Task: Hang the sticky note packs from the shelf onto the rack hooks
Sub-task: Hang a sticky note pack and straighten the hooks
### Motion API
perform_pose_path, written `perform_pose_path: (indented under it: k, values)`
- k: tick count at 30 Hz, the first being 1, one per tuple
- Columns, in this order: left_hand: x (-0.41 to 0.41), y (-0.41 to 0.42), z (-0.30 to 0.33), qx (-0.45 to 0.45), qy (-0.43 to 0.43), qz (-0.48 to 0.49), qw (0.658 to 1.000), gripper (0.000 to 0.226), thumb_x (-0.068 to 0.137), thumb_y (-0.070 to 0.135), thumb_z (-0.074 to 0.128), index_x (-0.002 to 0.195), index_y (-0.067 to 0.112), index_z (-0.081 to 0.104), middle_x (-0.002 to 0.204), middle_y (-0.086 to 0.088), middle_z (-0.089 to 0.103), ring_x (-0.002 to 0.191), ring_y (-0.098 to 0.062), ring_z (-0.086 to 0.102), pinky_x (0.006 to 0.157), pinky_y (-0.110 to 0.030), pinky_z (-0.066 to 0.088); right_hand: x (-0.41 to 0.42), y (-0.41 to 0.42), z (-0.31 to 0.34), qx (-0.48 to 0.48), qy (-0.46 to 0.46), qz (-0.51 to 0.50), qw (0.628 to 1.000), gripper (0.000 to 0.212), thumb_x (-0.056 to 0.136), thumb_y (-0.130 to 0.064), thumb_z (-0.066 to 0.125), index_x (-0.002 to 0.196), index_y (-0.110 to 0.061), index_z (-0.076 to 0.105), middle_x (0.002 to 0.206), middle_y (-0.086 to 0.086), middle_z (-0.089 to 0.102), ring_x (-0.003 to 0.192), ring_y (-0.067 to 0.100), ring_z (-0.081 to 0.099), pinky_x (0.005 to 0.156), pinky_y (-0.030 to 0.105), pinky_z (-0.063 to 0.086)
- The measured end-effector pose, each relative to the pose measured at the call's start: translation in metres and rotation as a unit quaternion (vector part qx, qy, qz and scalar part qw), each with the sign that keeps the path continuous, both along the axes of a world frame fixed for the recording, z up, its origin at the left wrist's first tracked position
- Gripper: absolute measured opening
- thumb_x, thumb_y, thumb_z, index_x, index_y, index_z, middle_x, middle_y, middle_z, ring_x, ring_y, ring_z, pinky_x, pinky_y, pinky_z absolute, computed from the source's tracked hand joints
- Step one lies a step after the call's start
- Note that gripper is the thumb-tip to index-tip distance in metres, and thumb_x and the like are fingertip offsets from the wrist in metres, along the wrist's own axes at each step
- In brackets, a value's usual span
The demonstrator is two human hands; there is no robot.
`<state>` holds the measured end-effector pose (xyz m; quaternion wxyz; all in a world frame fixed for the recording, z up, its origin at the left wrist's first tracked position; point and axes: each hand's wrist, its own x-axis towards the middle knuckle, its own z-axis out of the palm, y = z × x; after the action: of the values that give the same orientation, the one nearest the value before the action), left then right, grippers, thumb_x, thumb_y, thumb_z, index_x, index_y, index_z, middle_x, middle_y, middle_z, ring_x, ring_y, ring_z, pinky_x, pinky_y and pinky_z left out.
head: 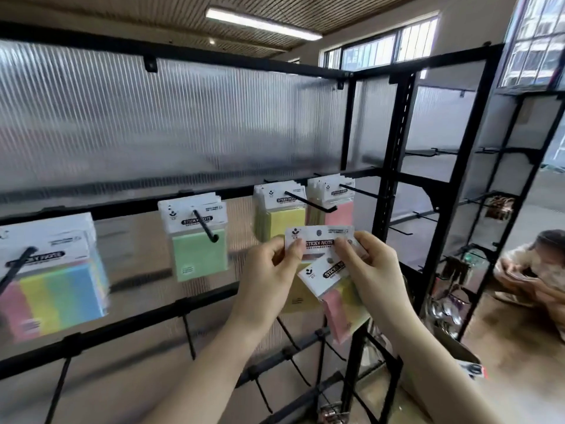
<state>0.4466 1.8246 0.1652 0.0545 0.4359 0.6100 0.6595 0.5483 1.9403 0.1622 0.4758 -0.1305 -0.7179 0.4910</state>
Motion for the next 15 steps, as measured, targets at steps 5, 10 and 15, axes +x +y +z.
perform_pose_path:
  k: [5, 10, 15]
  values:
    - [-0.012, 0.029, 0.004, 0.034, -0.016, -0.021, 0.999, 0.034, 0.084, 0.048, 0.054, 0.08, 0.018, 0.068, 0.076, 0.005, 0.073, 0.069, -0.011, 0.069, 0.056, -0.015, 0.049, -0.011, 0.026, 0.009, 0.029, 0.024, -0.018, 0.999, 0.035, 0.092, -0.024, 0.061, 0.076, 0.006, 0.052, 0.065, 0.017, 0.06, 0.058, 0.016, 0.053, 0.05, 0.029, 0.04]
    - [-0.018, 0.051, 0.007, 0.033, -0.009, -0.037, 0.999, 0.027, 0.084, 0.048, 0.054, 0.082, 0.027, 0.07, 0.078, 0.006, 0.073, 0.07, -0.009, 0.068, 0.054, -0.014, 0.048, -0.018, 0.048, 0.009, 0.031, 0.049, -0.027, 0.998, 0.026, 0.092, -0.02, 0.06, 0.07, -0.008, 0.054, 0.058, -0.009, 0.059, 0.053, 0.003, 0.054, 0.048, 0.016, 0.04]
    - [-0.018, 0.062, 0.009, 0.055, -0.004, -0.036, 0.998, 0.025, 0.09, 0.044, 0.057, 0.083, 0.025, 0.07, 0.076, 0.001, 0.071, 0.071, -0.017, 0.068, 0.058, -0.021, 0.05, -0.025, 0.062, 0.008, 0.025, 0.053, 0.005, 0.998, 0.026, 0.091, -0.023, 0.06, 0.066, -0.018, 0.054, 0.056, -0.011, 0.059, 0.052, -0.002, 0.054, 0.047, 0.012, 0.039]
